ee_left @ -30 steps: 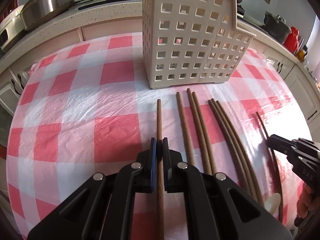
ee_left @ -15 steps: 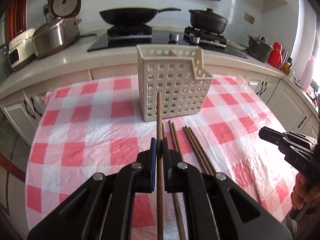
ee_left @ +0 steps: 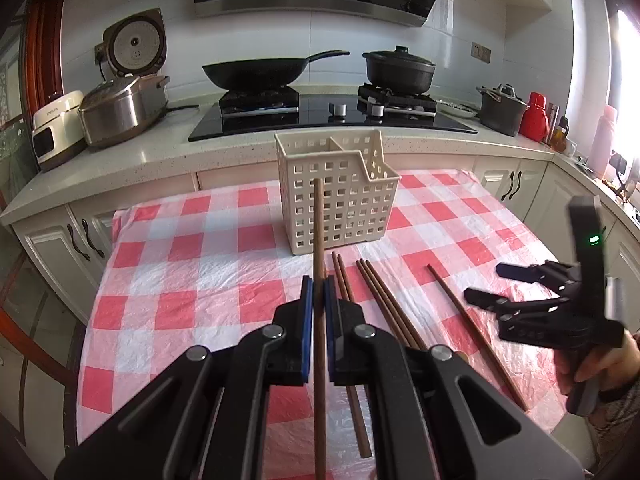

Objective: Organize utensils

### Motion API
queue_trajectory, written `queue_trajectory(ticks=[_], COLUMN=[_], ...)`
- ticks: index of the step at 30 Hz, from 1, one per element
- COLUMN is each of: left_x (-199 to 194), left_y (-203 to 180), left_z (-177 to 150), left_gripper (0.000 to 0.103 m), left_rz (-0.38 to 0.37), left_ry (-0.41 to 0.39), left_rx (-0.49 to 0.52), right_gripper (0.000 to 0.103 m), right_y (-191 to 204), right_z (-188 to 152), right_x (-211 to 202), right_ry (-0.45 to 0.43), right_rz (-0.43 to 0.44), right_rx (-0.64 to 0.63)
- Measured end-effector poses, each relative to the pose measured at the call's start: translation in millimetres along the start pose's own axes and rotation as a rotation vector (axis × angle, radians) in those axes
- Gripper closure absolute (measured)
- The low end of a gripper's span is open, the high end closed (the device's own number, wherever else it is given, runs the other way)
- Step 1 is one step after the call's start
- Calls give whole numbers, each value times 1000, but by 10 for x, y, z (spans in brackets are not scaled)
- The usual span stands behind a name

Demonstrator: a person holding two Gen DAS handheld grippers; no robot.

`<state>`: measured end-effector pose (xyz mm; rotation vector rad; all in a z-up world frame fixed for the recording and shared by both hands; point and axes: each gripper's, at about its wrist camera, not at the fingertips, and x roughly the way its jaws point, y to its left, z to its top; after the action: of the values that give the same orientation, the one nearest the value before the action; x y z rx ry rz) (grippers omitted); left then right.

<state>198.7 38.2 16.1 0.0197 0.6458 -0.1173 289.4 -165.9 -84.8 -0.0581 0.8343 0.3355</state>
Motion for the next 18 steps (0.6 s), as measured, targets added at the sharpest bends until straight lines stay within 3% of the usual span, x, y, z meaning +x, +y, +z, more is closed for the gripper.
queue_trajectory(ticks=[3,8,11,15,18], left_x=[-89,-153,-188,-218,-270], left_y=[2,38,58,54,15], left_z=[13,30,39,72,84], left_gripper=[97,97,97,97,97], left_rz=[4,-4,-7,-13,-9], left_ry=[-21,-32,-39,-55,-71], left_rx=[4,-3,-5,-16,-5], right_gripper=[62,78,95,96,96], right_y=[-10,-59,-1,47,28], right_z=[37,51,24,-49,-28], right_x=[266,565,551,403,96], right_ry=[50,109,112,57,-38], right_rz=[-44,-94,-98,-100,-79], right_rx=[-5,-5,-44,-51,-14])
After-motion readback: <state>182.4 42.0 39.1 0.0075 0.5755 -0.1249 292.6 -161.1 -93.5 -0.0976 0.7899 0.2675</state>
